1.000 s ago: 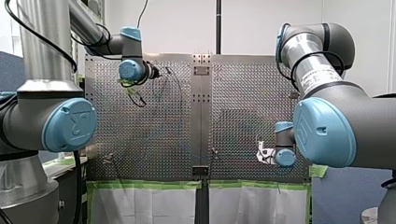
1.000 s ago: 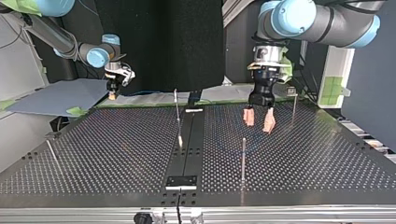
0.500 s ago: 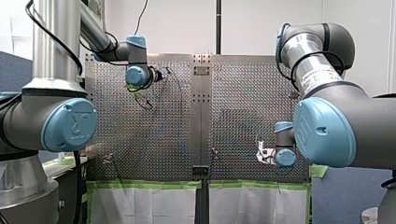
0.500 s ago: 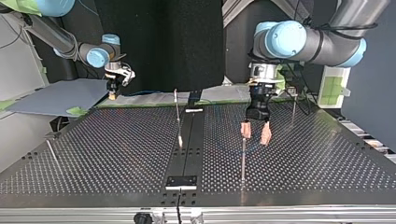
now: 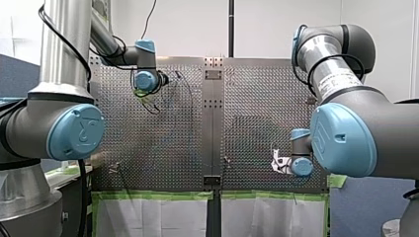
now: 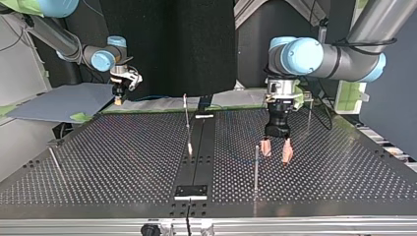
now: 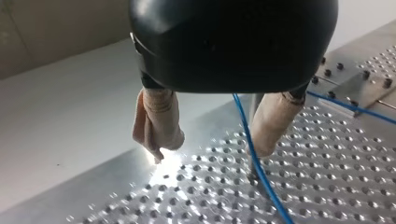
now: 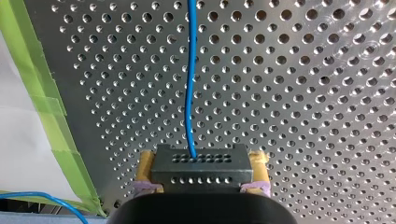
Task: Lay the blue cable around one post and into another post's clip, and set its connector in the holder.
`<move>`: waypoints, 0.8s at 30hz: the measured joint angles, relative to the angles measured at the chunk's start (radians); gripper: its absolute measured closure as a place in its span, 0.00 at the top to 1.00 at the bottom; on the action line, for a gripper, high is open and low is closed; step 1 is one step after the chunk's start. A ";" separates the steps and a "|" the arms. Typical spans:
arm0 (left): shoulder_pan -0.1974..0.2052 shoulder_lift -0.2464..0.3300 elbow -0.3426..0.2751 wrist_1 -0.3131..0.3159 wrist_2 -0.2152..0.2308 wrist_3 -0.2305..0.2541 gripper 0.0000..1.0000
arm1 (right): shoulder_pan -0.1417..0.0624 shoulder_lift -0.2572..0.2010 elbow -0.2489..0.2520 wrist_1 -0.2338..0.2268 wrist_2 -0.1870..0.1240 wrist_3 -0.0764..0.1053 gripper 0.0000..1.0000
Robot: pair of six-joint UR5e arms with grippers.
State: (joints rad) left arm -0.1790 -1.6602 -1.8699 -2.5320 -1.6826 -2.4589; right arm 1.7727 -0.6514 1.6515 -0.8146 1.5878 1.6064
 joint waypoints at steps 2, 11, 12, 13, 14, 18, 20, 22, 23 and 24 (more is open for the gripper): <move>-0.001 -0.019 0.007 0.001 0.009 0.000 1.00 | 0.000 0.000 0.000 0.000 0.000 0.001 0.00; 0.005 -0.070 0.021 0.010 0.015 0.001 1.00 | 0.000 0.000 0.000 0.001 0.000 0.002 0.00; 0.008 -0.073 0.026 0.011 0.014 0.001 1.00 | 0.000 0.000 0.000 0.000 0.000 0.002 0.00; 0.010 -0.076 0.031 0.011 0.013 0.001 1.00 | 0.000 0.000 0.000 0.000 0.000 0.002 0.00; 0.014 -0.078 0.039 0.010 0.012 0.002 1.00 | 0.000 0.000 0.000 0.000 0.000 0.002 0.00; 0.027 -0.082 0.070 0.001 0.013 0.003 1.00 | 0.000 0.000 0.000 0.000 0.000 0.002 0.00; 0.032 -0.082 0.083 -0.004 0.016 0.003 1.00 | 0.000 0.000 0.000 0.000 0.000 0.001 0.00; 0.035 -0.082 0.091 -0.006 0.017 0.003 1.00 | 0.000 0.000 0.000 0.000 0.000 0.001 0.00; 0.038 -0.082 0.094 -0.008 0.018 0.003 1.00 | 0.000 0.000 0.000 0.000 0.000 0.001 0.00; 0.040 -0.082 0.095 -0.008 0.018 0.003 1.00 | 0.000 0.000 0.000 0.000 0.000 0.002 0.00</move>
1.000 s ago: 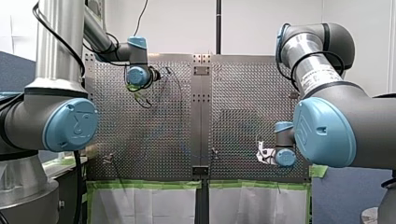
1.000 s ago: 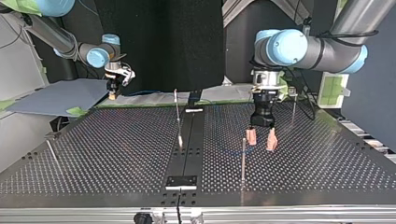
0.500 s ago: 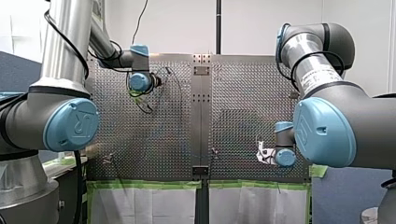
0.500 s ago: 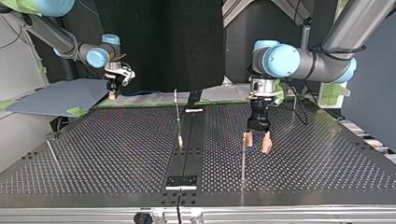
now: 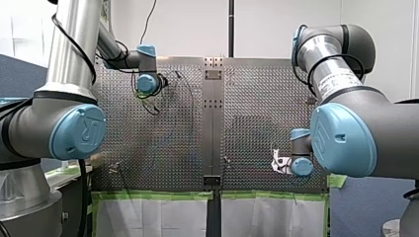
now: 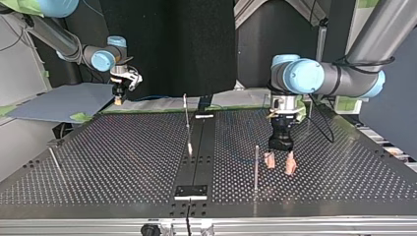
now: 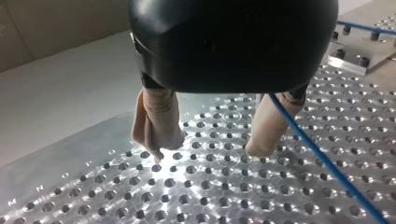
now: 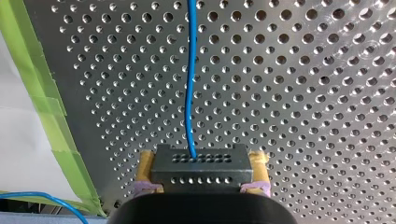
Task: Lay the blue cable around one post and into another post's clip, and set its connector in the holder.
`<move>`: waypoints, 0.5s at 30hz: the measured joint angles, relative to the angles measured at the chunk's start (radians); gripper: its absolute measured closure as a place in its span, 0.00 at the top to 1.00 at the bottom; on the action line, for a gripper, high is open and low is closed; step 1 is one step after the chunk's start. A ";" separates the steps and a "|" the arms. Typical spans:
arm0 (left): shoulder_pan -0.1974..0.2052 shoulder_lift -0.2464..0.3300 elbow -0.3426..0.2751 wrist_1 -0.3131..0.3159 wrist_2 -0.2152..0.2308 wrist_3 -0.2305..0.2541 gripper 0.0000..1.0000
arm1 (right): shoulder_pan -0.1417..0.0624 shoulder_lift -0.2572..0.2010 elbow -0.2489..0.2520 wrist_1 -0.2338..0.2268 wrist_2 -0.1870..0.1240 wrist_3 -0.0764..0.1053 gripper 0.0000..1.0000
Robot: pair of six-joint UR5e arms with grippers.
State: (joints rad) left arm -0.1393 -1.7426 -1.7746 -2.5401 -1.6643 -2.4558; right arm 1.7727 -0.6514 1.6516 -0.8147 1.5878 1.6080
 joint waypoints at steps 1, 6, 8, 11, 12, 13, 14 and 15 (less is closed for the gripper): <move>0.002 0.000 0.001 0.000 0.000 0.000 1.00 | 0.000 0.000 0.000 0.000 0.000 0.000 0.00; 0.010 0.000 0.004 -0.002 0.007 0.000 1.00 | 0.000 0.000 0.000 0.001 0.000 0.000 0.00; 0.012 0.000 0.004 -0.002 0.008 0.000 1.00 | 0.000 0.000 0.000 0.001 0.000 0.000 0.00; 0.014 0.000 0.005 -0.002 0.009 0.000 1.00 | 0.000 0.000 0.000 0.002 0.000 0.001 0.00; 0.015 0.000 0.005 -0.001 0.009 0.000 1.00 | 0.000 0.000 0.000 0.003 0.000 0.001 0.00; 0.016 0.000 0.005 -0.001 0.010 0.001 1.00 | -0.001 0.000 0.000 0.003 0.000 0.001 0.00; 0.018 0.000 0.005 0.000 0.010 0.001 1.00 | -0.001 -0.001 -0.001 0.004 0.001 0.001 0.00; 0.019 -0.001 0.005 0.000 0.010 0.001 1.00 | -0.002 -0.001 -0.001 0.005 0.003 0.000 0.00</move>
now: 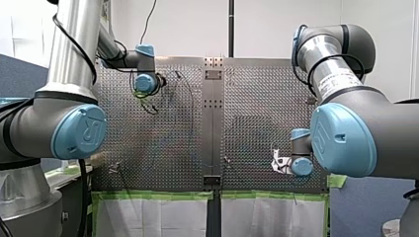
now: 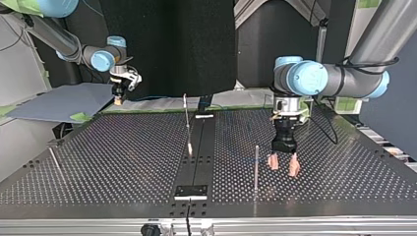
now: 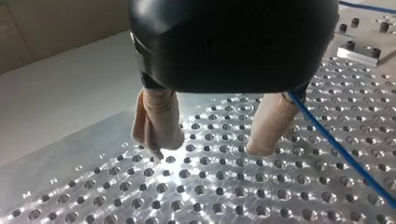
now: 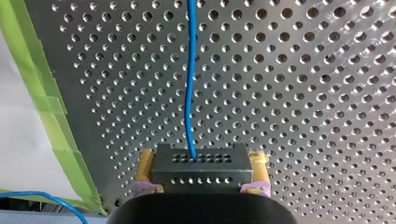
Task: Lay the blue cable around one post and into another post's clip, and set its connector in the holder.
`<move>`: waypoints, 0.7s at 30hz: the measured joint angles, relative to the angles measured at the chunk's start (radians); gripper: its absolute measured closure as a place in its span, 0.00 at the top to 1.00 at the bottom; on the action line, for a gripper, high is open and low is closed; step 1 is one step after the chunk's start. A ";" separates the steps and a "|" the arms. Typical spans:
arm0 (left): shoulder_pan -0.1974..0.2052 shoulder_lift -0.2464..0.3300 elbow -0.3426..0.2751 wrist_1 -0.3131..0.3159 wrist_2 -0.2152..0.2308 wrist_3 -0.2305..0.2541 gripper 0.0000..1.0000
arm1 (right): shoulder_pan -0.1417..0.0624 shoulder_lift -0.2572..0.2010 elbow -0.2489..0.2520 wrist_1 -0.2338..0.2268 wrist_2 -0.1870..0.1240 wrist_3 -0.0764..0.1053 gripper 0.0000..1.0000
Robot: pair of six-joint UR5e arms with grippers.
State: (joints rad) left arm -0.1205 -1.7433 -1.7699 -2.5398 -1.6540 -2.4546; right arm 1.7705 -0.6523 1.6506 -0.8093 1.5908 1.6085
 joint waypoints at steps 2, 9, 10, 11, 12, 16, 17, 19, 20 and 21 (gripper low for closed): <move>0.003 -0.002 0.000 0.001 0.002 0.001 1.00 | -0.003 -0.001 0.000 0.007 0.008 0.000 0.00; 0.007 -0.027 0.000 0.005 0.013 0.006 1.00 | -0.023 -0.036 0.000 0.053 0.063 -0.001 0.00; 0.007 -0.029 0.000 0.005 0.014 0.007 1.00 | -0.026 -0.048 0.001 0.065 0.068 -0.001 0.00; 0.007 -0.030 0.000 0.007 0.016 0.007 1.00 | -0.028 -0.056 0.002 0.074 0.070 -0.001 0.00; 0.007 -0.031 0.000 0.008 0.017 0.007 1.00 | -0.031 -0.066 0.004 0.084 0.072 -0.001 0.00; 0.008 -0.032 0.000 0.012 0.019 0.008 1.00 | -0.040 -0.108 0.011 0.126 0.073 0.005 0.00; 0.008 -0.032 0.000 0.012 0.019 0.008 1.00 | -0.040 -0.116 0.013 0.135 0.074 0.007 0.00; 0.008 -0.032 0.000 0.013 0.020 0.008 1.00 | -0.038 -0.138 0.015 0.156 0.076 0.013 0.00; 0.008 -0.032 0.000 0.013 0.021 0.008 1.00 | -0.037 -0.147 0.016 0.165 0.077 0.018 0.00; 0.008 -0.032 0.000 0.013 0.021 0.008 1.00 | -0.037 -0.156 0.017 0.175 0.077 0.024 0.00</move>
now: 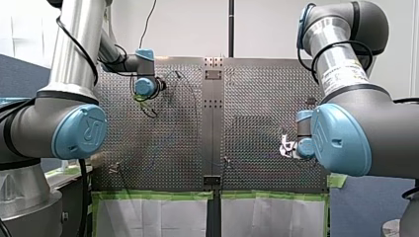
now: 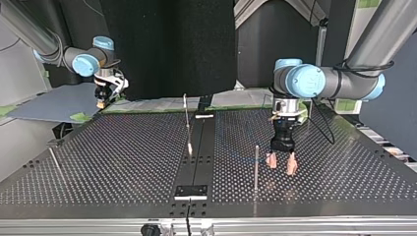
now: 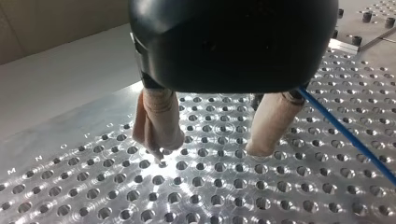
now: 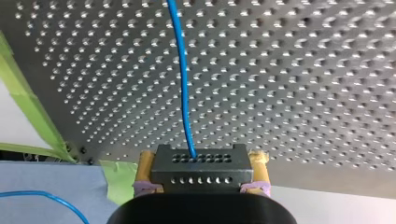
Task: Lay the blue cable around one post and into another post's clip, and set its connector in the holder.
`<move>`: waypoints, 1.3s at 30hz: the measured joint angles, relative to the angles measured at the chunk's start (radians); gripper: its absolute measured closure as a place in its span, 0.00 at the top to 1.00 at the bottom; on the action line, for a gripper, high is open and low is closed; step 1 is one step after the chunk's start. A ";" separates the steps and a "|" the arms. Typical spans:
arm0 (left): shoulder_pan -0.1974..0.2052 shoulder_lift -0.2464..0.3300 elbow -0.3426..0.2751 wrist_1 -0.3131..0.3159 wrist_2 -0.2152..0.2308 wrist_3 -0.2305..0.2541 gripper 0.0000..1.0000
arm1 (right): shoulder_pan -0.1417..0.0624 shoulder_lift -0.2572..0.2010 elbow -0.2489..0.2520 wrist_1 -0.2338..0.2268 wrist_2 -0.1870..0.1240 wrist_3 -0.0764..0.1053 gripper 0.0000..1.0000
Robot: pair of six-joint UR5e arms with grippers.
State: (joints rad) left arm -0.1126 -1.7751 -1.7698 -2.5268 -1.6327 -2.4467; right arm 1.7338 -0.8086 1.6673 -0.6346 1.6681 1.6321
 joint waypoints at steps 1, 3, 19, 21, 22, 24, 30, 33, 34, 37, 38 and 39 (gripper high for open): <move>0.000 0.000 0.000 0.000 0.001 0.000 1.00 | 0.000 -0.012 0.000 0.011 0.001 0.008 0.00; 0.000 0.000 0.000 0.000 0.002 0.000 1.00 | -0.001 -0.029 0.001 0.025 0.003 0.017 0.00; -0.002 0.000 0.000 0.001 0.006 0.000 1.00 | -0.008 -0.183 -0.032 0.148 -0.034 0.053 0.00; -0.002 0.000 0.000 0.002 0.006 0.000 1.00 | -0.010 -0.199 -0.046 0.164 -0.045 0.052 0.00; -0.002 0.000 0.000 0.002 0.006 0.000 1.00 | -0.011 -0.210 -0.056 0.175 -0.053 0.049 0.00; -0.001 0.000 0.000 0.002 0.010 -0.001 1.00 | -0.013 -0.228 -0.074 0.193 -0.067 0.043 0.00; 0.000 0.000 0.002 0.002 0.023 -0.003 1.00 | -0.023 -0.290 -0.116 0.255 -0.101 0.020 0.00; 0.000 0.000 0.002 0.003 0.023 -0.003 1.00 | -0.029 -0.320 -0.111 0.285 -0.105 0.009 0.00; 0.000 0.000 0.002 0.004 0.023 -0.003 1.00 | -0.030 -0.332 -0.105 0.296 -0.106 0.008 0.00; 0.001 0.000 0.002 0.004 0.023 -0.003 1.00 | -0.037 -0.363 -0.081 0.298 -0.109 0.017 0.00; 0.001 0.000 0.002 0.005 0.023 -0.003 1.00 | -0.040 -0.373 -0.072 0.292 -0.109 0.022 0.00; 0.001 0.000 0.002 0.005 0.023 -0.003 1.00 | -0.042 -0.383 -0.063 0.286 -0.110 0.026 0.00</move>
State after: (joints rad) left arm -0.1112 -1.7753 -1.7677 -2.5222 -1.6098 -2.4497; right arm 1.6916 -1.1917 1.6047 -0.3490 1.5581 1.6579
